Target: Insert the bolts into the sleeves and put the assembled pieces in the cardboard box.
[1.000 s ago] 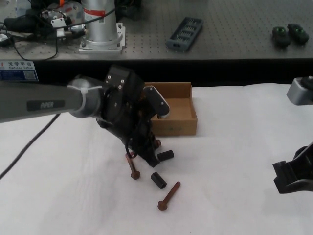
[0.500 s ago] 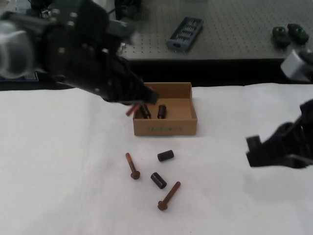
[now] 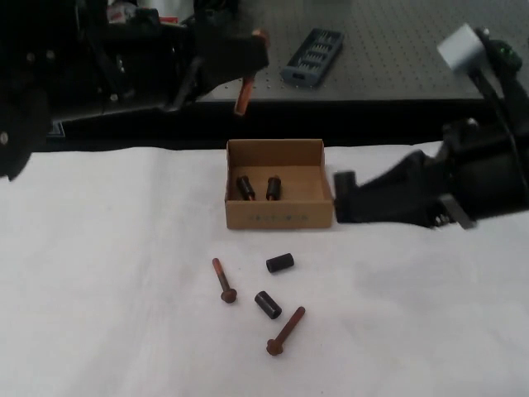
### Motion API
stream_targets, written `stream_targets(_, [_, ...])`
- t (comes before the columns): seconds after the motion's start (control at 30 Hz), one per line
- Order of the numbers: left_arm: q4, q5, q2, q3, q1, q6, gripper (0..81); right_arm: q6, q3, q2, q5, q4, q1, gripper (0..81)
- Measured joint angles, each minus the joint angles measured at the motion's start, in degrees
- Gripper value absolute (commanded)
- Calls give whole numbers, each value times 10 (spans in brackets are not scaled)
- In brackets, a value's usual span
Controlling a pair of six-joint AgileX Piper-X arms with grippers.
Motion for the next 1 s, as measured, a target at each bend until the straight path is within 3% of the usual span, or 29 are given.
stream_targets(0.43, [-241,45,0,43,0,-183,6,90,0,38,-53,-167,43,24])
stream_targets(0.63, [-245,70,0,60,0,-184,6,152,0,38,-70,-246,43,24])
stream_targets(1.0, [-267,79,-1,62,0,-184,6,160,0,42,-74,-256,43,24])
